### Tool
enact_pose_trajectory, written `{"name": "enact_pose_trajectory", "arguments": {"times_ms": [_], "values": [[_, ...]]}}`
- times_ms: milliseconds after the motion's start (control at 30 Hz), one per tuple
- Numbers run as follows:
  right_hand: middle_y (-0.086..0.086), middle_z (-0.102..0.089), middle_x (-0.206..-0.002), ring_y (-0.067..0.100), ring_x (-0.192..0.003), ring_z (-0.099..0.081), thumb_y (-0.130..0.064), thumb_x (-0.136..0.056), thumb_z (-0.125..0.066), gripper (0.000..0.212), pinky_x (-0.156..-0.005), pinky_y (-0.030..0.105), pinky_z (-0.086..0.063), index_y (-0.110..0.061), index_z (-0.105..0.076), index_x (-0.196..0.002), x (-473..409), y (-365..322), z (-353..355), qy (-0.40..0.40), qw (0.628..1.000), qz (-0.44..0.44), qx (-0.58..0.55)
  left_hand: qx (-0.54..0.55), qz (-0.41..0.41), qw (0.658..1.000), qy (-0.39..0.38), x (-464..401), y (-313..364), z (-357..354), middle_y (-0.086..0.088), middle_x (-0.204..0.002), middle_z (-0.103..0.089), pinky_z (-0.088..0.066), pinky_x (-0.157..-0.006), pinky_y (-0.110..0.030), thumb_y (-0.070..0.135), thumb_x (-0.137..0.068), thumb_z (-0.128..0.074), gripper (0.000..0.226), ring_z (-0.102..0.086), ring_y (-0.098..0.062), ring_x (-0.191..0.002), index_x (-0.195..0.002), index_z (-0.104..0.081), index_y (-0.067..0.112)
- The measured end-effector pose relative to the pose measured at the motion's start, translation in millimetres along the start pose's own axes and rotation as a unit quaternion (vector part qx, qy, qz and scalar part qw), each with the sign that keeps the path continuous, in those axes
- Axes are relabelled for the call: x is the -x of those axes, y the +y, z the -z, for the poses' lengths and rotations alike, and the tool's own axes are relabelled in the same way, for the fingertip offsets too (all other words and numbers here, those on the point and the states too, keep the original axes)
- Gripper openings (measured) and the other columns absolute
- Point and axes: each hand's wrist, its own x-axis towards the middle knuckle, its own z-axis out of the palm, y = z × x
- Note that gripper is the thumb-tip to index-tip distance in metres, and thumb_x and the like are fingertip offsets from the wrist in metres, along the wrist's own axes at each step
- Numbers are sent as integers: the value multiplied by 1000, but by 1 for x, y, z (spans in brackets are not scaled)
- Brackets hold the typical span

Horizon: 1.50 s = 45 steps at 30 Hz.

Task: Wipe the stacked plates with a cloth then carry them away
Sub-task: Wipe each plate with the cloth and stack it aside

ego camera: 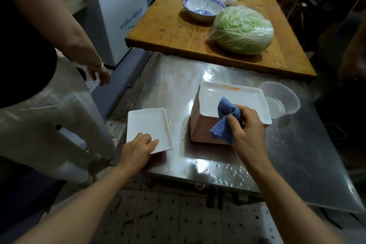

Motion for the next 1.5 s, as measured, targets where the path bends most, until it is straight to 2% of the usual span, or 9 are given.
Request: {"name": "enact_pose_trajectory", "arguments": {"times_ms": [333, 467, 633, 733, 833, 1033, 1133, 1267, 1500], "values": [[-7, -53, -96, -5, -85, -52, -9, -89, -57, 22, -76, 15, -38, -29, -57, -99, -3, 9, 22, 25, 1000, -19, 3, 11, -9, 997, -79, -5, -6, -29, -10, -89, -61, -47, -42, -30, 37, -52, -91, 63, -60, -27, -75, -104, -68, 9], [-7, -51, -97, -2, -84, -52, -10, -90, -56, 21, -76, 18, -39, -28, -56, -101, -12, 14, 30, 22, 999, -26, 0, 5, 30, 993, -112, -4, -7, -41, -7, -116, -51, -44, -64, -30, 47, -79, -69, 63, -50, -22, -100, -131, -51, 16], [-8, -57, -95, 3, -83, -55, -9, -88, -59, 22, -76, 18, -44, -19, -60, -107, -28, 20, 33, 19, 999, -25, -15, 18, 112, 982, -150, -18, 9, -30, 2, -129, -43, -45, -78, -31, 62, -87, -47, 58, -44, -17, -115, -132, -47, 25], [-16, -57, -87, -6, -78, -56, -12, -85, -63, 21, -64, 6, -41, -19, -53, -101, -40, 23, 30, 28, 998, -38, -42, 154, 221, 961, -58, -48, 38, -1, 4, -124, -54, -47, -83, -34, 54, -90, -48, 46, -52, -16, -110, -126, -55, 26], [-12, -55, -83, 2, -75, -56, -13, -84, -65, 19, -63, 6, -39, -16, -49, -92, -58, 20, 22, 21, 999, 5, -41, 332, 282, 899, 48, -87, 69, 32, 0, -104, -67, -49, -81, -33, 38, -92, -53, 29, -62, -17, -88, -113, -62, 21], [11, -52, -114, 26, -104, -50, -15, -91, -54, 18, -88, 35, -41, -4, -60, -103, -72, 22, -15, -164, 978, 77, 106, 450, 355, 818, 42, -135, 100, 53, -9, -102, -65, -47, -68, -26, 11, -92, -48, 35, -62, -18, -74, -124, -57, 18], [13, -52, -117, 28, -107, -46, -12, -84, -59, 25, -84, 30, -39, -2, -66, -106, -69, 28, -28, -236, 948, 127, 172, 443, 369, 817, 15, -143, 102, 52, -16, -101, -67, -51, -77, -33, 3, -83, -52, 47, -64, -30, -91, -128, -56, 16], [12, -50, -122, 27, -110, -44, -12, -85, -61, 31, -84, 29, -39, -4, -63, -115, -79, 32, -39, -252, 946, 135, 153, 419, 358, 834, -8, -153, 99, 49, -3, -70, -60, -50, -68, -33, 0, -75, -60, 53, -57, -21, -69, -124, -58, 19], [12, -44, -126, 29, -110, -43, -19, -87, -58, 38, -86, 33, -41, -7, -50, -122, -121, 40, -57, -204, 930, 153, 266, 401, 343, 849, -38, -158, 91, 42, -5, -83, -59, -53, -66, -38, 3, -75, -62, 40, -59, -24, -70, -107, -50, 24]]}}
